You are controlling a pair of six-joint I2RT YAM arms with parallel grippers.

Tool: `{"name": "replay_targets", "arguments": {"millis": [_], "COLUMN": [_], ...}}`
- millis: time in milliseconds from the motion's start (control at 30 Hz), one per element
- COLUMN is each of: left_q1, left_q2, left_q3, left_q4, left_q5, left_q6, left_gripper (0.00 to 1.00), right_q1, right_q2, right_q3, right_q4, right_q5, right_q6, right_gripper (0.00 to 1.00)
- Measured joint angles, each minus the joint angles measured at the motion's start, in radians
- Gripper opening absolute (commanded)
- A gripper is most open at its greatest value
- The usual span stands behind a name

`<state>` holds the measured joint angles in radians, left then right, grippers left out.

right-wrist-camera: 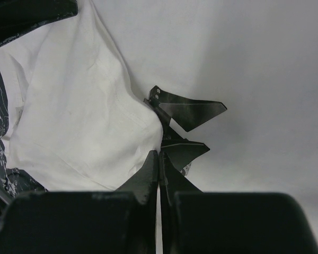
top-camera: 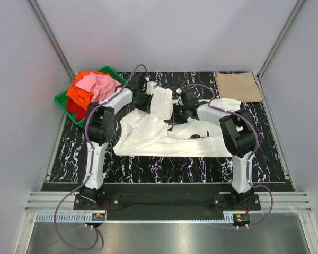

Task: Fold and stack the t-shirts
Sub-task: Fold the tshirt

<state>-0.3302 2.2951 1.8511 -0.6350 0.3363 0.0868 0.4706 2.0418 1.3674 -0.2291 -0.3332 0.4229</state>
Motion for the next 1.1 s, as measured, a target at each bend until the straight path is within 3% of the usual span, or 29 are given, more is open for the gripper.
{"name": "replay_targets", "arguments": {"millis": [667,1100], "left_q1": [-0.005,-0.006], "left_q2": [-0.059,-0.067], "left_q3": [0.023,0.069], "left_q4": [-0.006,0.017], "left_q5": [-0.035,-0.107], "left_q6": [-0.010,-0.054], "left_gripper": [0.00,0.00], "right_q1": [0.000,0.000], "right_q2": [0.000,-0.013], "right_q3": [0.003,0.011], "right_q4": [0.000,0.000], "right_q5": [0.014,0.150], "right_q6": [-0.006,-0.062], "right_gripper": [0.00,0.00]}}
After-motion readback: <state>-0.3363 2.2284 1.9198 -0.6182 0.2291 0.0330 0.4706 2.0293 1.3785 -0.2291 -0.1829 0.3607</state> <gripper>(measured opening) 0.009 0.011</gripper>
